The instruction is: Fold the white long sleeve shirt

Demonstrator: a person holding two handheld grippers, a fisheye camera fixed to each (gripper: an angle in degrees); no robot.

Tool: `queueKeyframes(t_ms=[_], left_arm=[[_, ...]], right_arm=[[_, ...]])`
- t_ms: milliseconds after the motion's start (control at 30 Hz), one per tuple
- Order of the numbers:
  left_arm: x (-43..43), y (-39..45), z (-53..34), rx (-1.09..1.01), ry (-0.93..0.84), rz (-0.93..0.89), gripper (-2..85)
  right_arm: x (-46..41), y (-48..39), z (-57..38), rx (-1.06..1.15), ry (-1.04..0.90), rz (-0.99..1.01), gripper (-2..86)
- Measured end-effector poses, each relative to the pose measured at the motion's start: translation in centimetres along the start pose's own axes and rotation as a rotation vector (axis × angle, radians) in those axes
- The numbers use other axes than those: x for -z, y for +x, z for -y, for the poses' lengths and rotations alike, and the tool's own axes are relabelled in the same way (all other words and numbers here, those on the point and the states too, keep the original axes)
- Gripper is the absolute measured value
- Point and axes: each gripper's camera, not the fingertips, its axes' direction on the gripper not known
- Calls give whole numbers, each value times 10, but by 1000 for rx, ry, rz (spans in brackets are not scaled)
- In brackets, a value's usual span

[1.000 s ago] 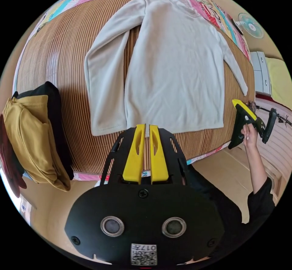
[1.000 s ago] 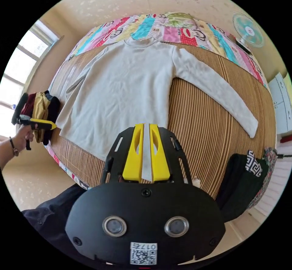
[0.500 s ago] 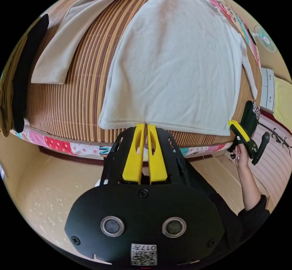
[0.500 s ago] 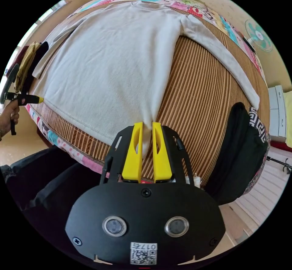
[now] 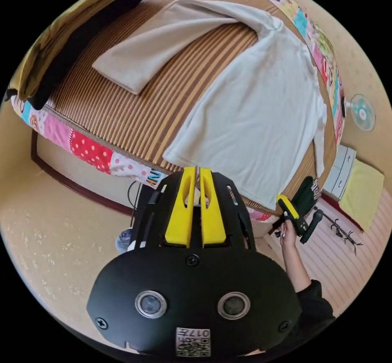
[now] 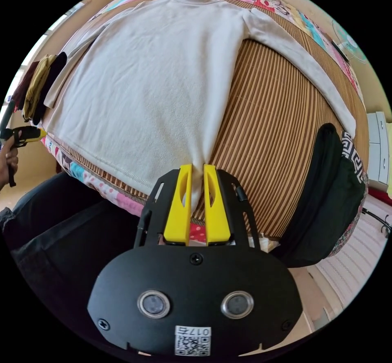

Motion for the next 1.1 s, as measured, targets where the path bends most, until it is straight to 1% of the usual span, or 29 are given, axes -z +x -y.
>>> queueKeyframes(t_ms=[67, 133, 200, 267, 333, 367, 500, 567, 600, 667, 733, 800, 867, 967, 1100], left_arm=[[40, -35, 22, 113, 100, -124, 23], [67, -60, 39, 184, 174, -221, 35], [87, -85, 59, 267, 223, -381, 47], [104, -110, 82, 377, 306, -628, 51], [111, -121, 99, 466, 339, -750, 56], [113, -126, 113, 508, 329, -801, 62], [110, -129, 157, 552, 275, -879, 75], [98, -131, 181, 597, 263, -965, 102], [94, -133, 185, 621, 273, -1000, 110], [79, -138, 195, 731, 291, -1089, 130], [74, -138, 201, 786, 302, -1101, 134], [70, -136, 206, 835, 297, -1096, 133], [64, -136, 211, 894, 261, -1069, 109], [55, -134, 214, 907, 223, -1032, 70], [53, -125, 212, 876, 214, -1015, 50]], right_arm=[[1, 3, 7, -29, -14, 22, 59], [2, 9, 16, -101, -31, 69, 59], [2, 14, 22, -173, -39, 109, 58], [3, 16, 27, -230, -41, 135, 56], [4, 14, 35, -271, -51, 133, 51], [4, 12, 38, -278, -57, 128, 49], [7, -3, 65, -328, -152, 37, 43], [11, -9, 77, -397, -217, -22, 38], [17, -11, 83, -470, -231, -53, 31], [30, -16, 87, -559, -201, -46, 18], [41, -27, 92, -626, -191, -12, 12], [43, -40, 96, -625, -231, -8, 10], [46, -54, 99, -600, -255, -29, 9], [50, -73, 103, -561, -292, -64, 8], [56, -85, 111, -535, -328, -72, 7]])
